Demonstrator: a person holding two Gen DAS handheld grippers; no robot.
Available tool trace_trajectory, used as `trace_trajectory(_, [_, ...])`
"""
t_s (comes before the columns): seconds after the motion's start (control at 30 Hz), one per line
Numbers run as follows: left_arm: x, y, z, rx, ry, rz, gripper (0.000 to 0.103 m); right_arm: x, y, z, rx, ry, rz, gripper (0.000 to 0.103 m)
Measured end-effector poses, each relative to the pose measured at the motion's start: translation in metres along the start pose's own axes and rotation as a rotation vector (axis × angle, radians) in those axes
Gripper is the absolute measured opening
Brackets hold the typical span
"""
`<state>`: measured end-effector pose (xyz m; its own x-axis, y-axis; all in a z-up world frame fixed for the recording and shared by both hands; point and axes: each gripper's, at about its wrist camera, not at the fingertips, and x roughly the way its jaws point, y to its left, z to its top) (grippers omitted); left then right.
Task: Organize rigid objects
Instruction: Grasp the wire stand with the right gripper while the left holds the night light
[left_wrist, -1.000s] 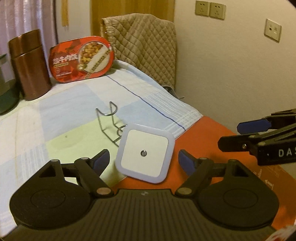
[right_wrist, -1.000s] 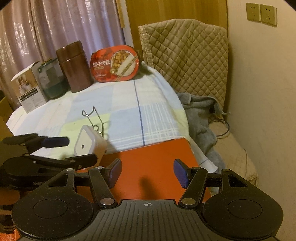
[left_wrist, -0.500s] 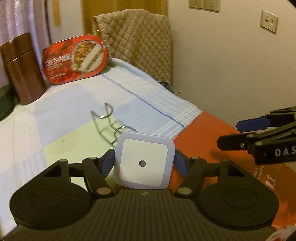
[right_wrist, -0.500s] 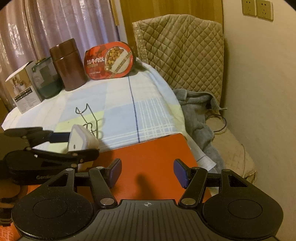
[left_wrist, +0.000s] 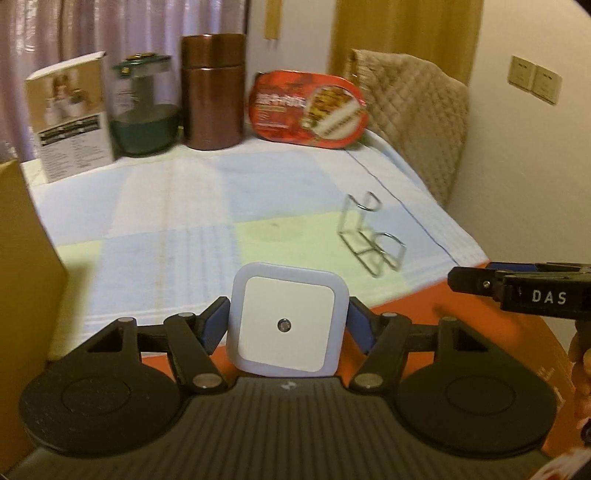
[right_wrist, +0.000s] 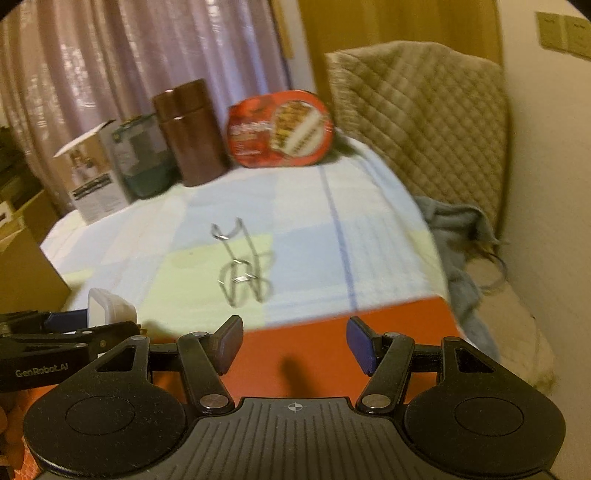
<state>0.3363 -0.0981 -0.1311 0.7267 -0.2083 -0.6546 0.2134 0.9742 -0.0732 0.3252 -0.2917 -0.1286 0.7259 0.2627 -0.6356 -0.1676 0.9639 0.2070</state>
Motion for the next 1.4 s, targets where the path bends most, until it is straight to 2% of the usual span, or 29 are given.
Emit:
trace_trajectory(0.2, [-0.002, 0.017, 0.005, -0.034, -0.015, 0.012, 0.063, 0.028, 0.019, 0.007, -0.064, -0.032, 0.035, 0.059])
trace_trajectory(0.5, [0.0, 0.02, 0.007, -0.048, -0.015, 0.0, 0.063, 0.059, 0.035, 0.009, -0.137, -0.07, 0.044, 0.059])
trace_trajectory(0.63, [-0.001, 0.02, 0.007, -0.053, -0.015, -0.007, 0.063, 0.068, 0.042, 0.008, -0.173, -0.08, 0.031, 0.048])
trace_trajectory(0.77, [0.0, 0.019, 0.006, -0.053, -0.014, -0.012, 0.063, 0.076, 0.05, 0.005, -0.225, -0.091, 0.016, 0.044])
trace_trajectory(1.03, [0.001, 0.022, 0.006, -0.063, -0.013, -0.018, 0.063, 0.086, 0.053, 0.004, -0.231, -0.094, 0.009, 0.025])
trace_trajectory(1.4, [-0.01, 0.02, 0.001, -0.06, -0.008, -0.017, 0.063, 0.073, 0.046, 0.004, -0.2, -0.07, -0.006, 0.024])
